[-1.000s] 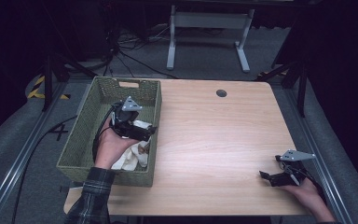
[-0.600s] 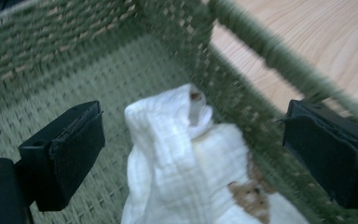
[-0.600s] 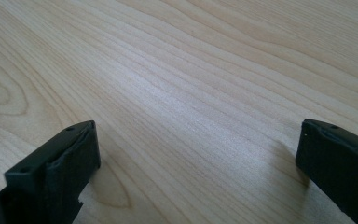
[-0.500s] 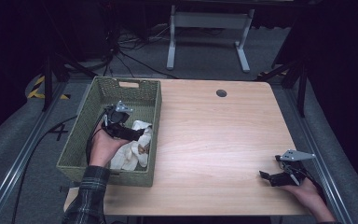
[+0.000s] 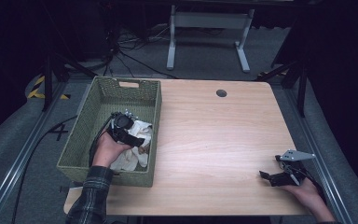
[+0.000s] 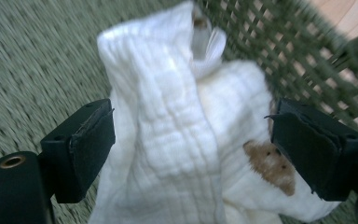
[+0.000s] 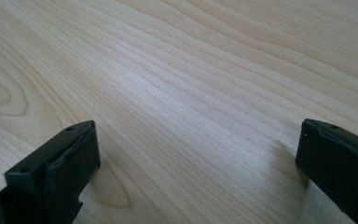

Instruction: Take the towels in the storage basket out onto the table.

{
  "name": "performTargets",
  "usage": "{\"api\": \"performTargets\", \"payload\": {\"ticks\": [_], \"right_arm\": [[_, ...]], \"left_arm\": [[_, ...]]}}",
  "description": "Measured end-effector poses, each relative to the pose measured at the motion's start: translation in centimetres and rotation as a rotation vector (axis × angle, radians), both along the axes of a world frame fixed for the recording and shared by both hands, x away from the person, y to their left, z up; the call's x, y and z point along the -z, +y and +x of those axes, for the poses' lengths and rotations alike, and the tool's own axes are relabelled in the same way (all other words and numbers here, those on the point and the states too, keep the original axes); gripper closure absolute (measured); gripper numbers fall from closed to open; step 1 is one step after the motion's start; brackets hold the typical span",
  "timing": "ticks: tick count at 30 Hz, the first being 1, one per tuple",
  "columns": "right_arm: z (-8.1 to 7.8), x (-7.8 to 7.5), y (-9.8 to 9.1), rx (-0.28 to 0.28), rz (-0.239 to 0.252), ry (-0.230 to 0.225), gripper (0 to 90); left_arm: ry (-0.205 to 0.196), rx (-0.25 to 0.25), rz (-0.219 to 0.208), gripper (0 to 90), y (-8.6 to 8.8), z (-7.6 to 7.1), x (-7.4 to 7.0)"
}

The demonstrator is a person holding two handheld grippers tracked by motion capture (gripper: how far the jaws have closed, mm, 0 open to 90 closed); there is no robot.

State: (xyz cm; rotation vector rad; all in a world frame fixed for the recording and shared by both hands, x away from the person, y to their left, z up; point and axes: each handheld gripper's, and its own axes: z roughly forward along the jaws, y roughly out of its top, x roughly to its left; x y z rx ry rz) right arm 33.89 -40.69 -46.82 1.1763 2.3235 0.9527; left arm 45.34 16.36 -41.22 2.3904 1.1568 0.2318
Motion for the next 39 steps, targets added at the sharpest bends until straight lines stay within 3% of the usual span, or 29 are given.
{"api": "performTargets", "payload": {"ticks": [6,10,16,17,21,27,30,39], "right_arm": [[0.0,0.0,0.0,0.0,0.0,0.0,0.0],[0.0,0.0,0.0,0.0,-0.001,0.0,0.0],[0.0,0.0,0.0,0.0,-0.001,0.0,0.0],[0.0,0.0,0.0,0.0,-0.001,0.0,0.0],[0.0,0.0,0.0,0.0,-0.001,0.0,0.0],[0.0,0.0,0.0,-0.001,0.0,0.0,0.0],[0.0,0.0,0.0,-0.002,-0.002,-0.003,0.0],[0.0,0.0,0.0,-0.002,-0.002,-0.003,0.0]], "left_arm": [[0.074,0.014,0.042,18.9,-0.2,0.4,1.0],[0.089,0.034,0.067,25.6,-0.4,0.4,1.2],[0.12,0.03,0.066,51.1,-0.3,0.3,1.1],[0.12,0.026,0.07,51.1,-0.3,0.3,1.1],[0.143,-0.012,0.047,73.4,0.0,0.3,0.7],[0.139,-0.033,0.028,79.8,0.3,0.2,0.3],[0.122,-0.044,-0.007,80.5,0.6,0.1,-0.1],[0.013,-0.067,-0.112,81.4,1.5,-0.8,-2.2]]}}
